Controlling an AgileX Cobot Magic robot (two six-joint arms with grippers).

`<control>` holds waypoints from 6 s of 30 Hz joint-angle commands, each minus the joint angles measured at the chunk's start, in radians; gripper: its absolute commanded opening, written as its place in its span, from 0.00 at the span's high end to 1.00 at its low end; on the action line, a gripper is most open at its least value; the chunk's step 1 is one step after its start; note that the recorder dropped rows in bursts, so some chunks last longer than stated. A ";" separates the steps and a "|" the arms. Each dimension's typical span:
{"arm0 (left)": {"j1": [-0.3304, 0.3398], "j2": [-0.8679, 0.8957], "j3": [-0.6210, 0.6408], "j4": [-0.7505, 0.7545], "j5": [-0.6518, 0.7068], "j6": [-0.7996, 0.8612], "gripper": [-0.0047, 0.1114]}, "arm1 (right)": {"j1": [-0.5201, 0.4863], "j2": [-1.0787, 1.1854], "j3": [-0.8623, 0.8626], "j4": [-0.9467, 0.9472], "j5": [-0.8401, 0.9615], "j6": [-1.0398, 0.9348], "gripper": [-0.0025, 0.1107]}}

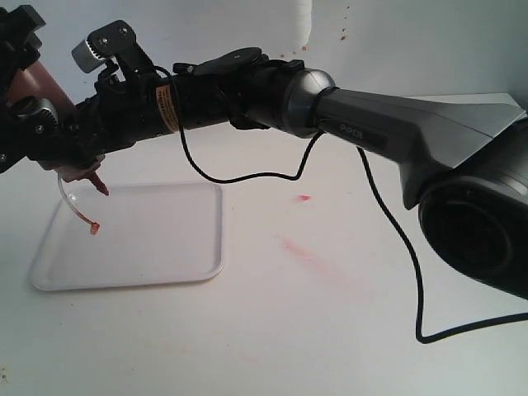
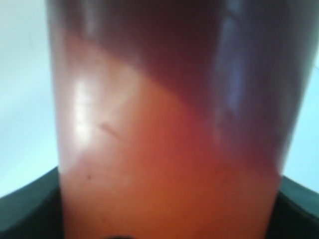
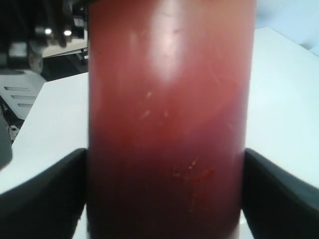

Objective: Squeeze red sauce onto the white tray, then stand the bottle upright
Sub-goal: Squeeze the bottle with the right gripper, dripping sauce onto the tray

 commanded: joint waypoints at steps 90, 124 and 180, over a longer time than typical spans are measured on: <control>-0.001 -0.006 -0.013 0.001 0.004 -0.011 0.96 | 0.006 -0.012 -0.010 0.071 -0.022 -0.082 0.05; -0.001 -0.006 -0.013 0.001 0.005 -0.009 0.96 | 0.004 -0.040 -0.010 0.004 -0.030 -0.104 0.98; -0.001 -0.006 -0.013 0.001 0.000 -0.013 0.96 | 0.002 -0.038 -0.010 0.029 -0.081 -0.072 0.86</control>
